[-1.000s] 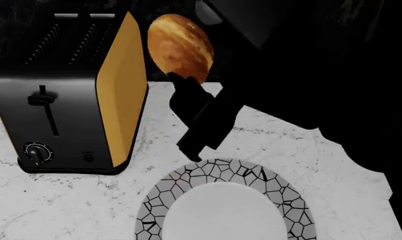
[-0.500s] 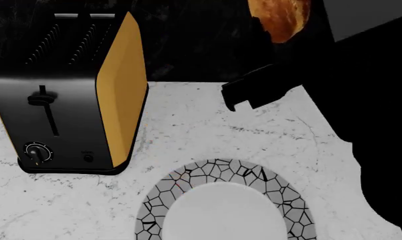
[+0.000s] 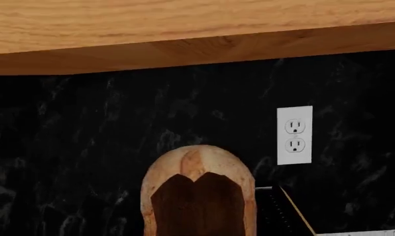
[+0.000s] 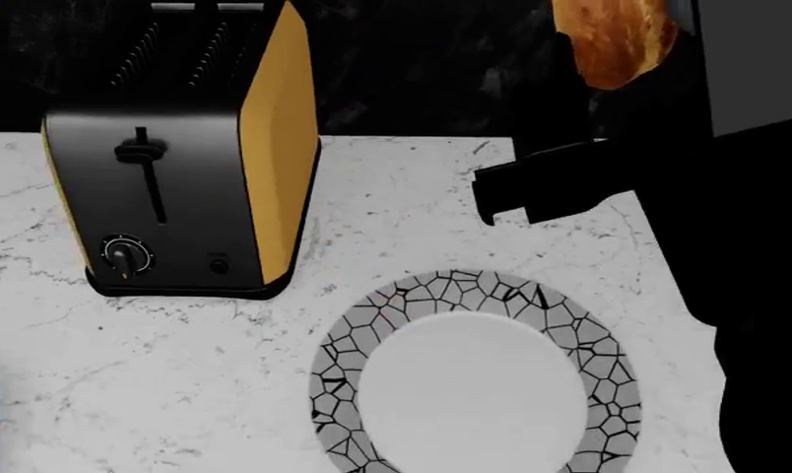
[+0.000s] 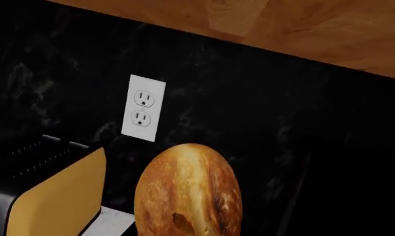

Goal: Place all breads on the cutting board.

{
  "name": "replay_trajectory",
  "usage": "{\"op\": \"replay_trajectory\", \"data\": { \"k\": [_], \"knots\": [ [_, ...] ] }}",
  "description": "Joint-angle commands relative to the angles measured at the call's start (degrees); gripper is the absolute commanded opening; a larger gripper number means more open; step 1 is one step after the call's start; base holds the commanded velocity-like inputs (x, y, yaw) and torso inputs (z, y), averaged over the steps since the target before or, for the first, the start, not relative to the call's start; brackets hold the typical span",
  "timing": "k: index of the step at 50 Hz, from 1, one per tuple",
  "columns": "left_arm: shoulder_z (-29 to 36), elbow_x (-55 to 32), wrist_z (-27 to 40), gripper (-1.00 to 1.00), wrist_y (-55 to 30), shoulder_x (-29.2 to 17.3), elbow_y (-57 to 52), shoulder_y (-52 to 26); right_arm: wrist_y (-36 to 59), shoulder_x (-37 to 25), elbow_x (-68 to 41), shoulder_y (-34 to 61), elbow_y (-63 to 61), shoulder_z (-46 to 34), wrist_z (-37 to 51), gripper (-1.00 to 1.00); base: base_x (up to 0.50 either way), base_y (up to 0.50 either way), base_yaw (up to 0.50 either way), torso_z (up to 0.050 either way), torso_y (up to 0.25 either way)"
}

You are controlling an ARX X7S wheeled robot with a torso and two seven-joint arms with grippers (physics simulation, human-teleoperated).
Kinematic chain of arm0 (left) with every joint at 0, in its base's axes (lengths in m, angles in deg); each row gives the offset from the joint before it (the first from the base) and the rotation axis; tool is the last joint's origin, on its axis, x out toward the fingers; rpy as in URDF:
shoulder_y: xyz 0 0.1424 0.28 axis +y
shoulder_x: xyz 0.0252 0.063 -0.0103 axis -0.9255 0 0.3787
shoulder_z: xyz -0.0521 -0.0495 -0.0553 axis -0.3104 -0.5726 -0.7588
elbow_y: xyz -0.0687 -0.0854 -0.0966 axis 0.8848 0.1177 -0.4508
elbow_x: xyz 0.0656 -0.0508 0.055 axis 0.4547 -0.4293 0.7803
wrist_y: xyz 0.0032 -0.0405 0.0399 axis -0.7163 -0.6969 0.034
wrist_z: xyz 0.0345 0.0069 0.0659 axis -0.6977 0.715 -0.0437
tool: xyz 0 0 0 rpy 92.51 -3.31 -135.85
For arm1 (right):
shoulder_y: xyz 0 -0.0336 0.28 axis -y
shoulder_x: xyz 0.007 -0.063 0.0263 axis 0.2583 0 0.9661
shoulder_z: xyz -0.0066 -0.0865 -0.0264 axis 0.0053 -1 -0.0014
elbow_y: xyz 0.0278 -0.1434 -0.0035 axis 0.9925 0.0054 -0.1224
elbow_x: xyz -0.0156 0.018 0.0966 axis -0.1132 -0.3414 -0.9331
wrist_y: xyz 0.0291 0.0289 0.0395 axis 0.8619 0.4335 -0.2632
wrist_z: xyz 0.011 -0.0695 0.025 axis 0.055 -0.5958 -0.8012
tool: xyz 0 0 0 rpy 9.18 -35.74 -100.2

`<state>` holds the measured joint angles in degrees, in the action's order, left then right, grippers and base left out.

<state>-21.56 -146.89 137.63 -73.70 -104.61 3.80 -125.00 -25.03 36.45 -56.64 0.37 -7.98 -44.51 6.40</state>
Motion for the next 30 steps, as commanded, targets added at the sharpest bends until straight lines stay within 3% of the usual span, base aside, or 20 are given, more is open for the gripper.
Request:
{"op": "replay_trajectory", "data": {
  "k": [1, 13, 30],
  "knots": [
    [0.04, 0.46, 1.27, -1.0, 1.14, 1.1, 0.45, 0.2, -1.45, -0.9, 1.16, -2.07, -1.55, 1.04, 0.16, -1.0, -0.27, 0.17, 0.0, 0.0, 0.0],
    [-0.01, -0.69, 1.5, -1.0, 1.05, 1.7, 2.31, 0.47, -6.36, -1.49, 2.6, -6.14, -0.7, 2.7, -2.49, -1.0, -0.19, 0.28, 0.0, 0.0, 0.0],
    [-0.18, -0.5, 2.48, -1.0, 0.7, 3.0, 3.43, 0.25, -7.18, -1.41, 2.99, -7.71, -0.45, 2.42, -3.97, -1.0, -0.05, 0.46, 0.0, 0.0, 0.0]
  ]
}}
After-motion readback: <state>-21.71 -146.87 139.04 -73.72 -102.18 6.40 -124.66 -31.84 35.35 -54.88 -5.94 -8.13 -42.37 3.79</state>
